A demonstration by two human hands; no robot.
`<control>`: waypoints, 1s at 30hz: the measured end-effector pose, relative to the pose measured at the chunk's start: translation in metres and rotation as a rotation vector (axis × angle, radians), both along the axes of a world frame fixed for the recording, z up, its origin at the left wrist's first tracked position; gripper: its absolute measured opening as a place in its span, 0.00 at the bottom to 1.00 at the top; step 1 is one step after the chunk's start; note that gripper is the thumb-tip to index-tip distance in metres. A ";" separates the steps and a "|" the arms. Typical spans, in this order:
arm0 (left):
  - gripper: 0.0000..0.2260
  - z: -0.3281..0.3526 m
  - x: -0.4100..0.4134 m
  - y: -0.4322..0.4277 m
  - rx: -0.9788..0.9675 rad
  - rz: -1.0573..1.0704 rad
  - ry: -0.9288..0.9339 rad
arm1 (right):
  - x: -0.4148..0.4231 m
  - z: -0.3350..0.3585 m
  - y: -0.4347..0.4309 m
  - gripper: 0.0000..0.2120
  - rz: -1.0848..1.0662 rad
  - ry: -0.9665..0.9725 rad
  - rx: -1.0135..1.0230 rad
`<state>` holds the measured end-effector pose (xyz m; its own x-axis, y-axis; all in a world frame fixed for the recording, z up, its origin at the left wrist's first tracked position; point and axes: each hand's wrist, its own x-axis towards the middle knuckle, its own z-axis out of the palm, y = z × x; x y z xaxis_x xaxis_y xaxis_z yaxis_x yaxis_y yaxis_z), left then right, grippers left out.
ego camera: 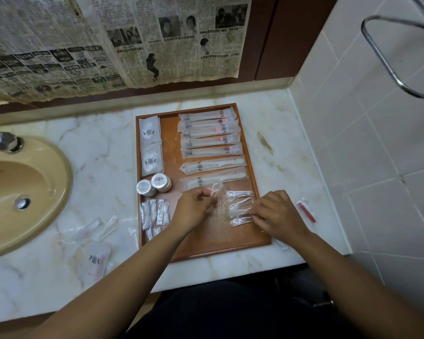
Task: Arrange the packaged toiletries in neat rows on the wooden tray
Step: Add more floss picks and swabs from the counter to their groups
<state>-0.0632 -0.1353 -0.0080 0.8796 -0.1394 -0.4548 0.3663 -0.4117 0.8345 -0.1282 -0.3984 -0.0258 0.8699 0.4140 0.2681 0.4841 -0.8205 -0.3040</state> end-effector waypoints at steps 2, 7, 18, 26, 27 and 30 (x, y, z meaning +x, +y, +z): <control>0.07 -0.005 -0.002 -0.003 0.004 -0.022 -0.008 | -0.014 0.000 0.001 0.03 0.028 -0.037 -0.012; 0.08 -0.007 -0.009 -0.010 0.024 -0.061 -0.012 | -0.039 -0.008 0.001 0.06 0.047 -0.075 -0.078; 0.06 -0.006 -0.014 -0.004 0.008 -0.107 0.006 | -0.040 -0.013 0.003 0.09 -0.021 0.142 -0.236; 0.07 0.006 -0.018 -0.008 -0.192 0.000 0.167 | -0.031 0.021 0.024 0.04 -0.371 0.417 0.205; 0.07 0.008 -0.019 -0.010 -0.223 0.015 0.187 | -0.028 0.028 0.031 0.06 -0.445 0.524 0.360; 0.09 0.015 -0.023 -0.017 -0.338 0.057 0.260 | -0.018 0.039 0.048 0.10 -0.525 0.815 0.629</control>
